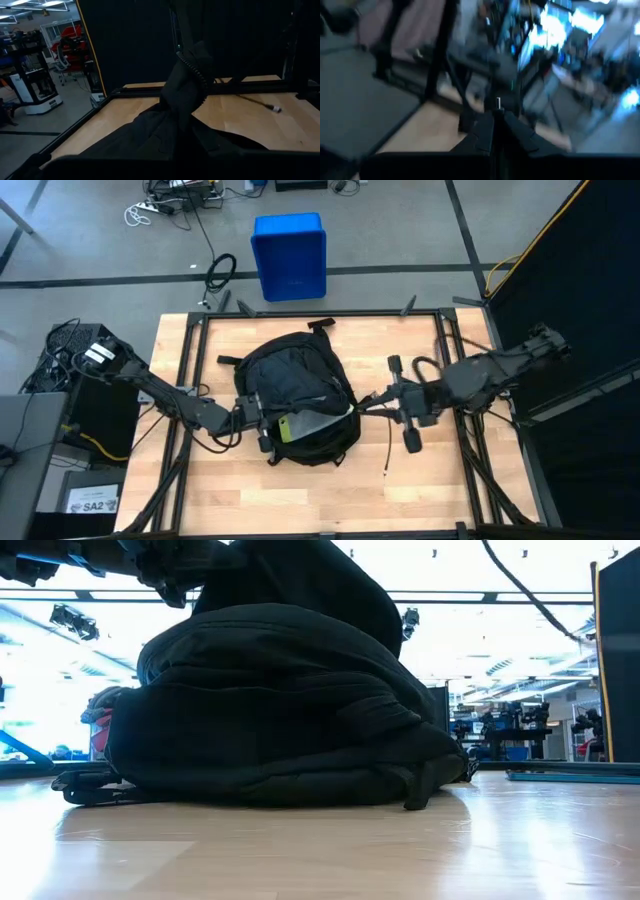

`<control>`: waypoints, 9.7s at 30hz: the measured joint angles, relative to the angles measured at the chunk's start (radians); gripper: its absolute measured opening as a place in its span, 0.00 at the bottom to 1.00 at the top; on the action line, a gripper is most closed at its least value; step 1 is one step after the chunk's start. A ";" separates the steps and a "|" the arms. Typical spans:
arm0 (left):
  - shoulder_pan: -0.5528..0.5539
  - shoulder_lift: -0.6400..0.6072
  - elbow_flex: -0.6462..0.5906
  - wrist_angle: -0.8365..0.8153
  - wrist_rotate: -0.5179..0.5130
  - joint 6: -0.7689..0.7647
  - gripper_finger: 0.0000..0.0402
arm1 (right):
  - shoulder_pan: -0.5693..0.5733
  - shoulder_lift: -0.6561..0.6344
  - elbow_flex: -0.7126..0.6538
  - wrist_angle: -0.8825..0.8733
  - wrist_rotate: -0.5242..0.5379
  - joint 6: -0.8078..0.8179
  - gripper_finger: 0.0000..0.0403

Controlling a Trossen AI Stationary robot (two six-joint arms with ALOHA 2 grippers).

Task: Unpack backpack
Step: Put the black charger cable into the black backpack

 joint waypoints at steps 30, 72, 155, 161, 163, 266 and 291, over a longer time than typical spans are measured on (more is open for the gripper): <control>0.025 0.001 0.000 0.131 -0.018 0.002 0.00 | -0.483 0.520 0.577 0.127 -1.018 -0.134 0.00; 0.032 0.000 0.040 0.186 -0.133 0.035 0.00 | -0.597 0.681 0.559 0.168 -1.442 0.176 0.00; -0.067 0.142 0.160 0.118 0.103 0.134 0.57 | -0.418 0.707 0.918 -0.669 -1.229 -0.321 0.00; -0.070 0.462 0.429 0.121 0.058 0.130 0.57 | -0.418 0.707 0.918 -0.626 -1.234 -0.283 0.00; -0.070 0.531 0.500 0.099 0.015 0.108 0.57 | -0.417 0.707 0.918 -0.615 -1.234 -0.271 0.00; -0.209 0.285 0.601 -0.370 -0.720 0.427 0.00 | -0.197 0.424 -0.232 0.576 -0.403 0.059 0.91; -0.142 0.285 0.601 -0.354 -0.821 0.448 0.00 | -0.181 0.396 -0.232 0.562 -0.340 0.166 0.99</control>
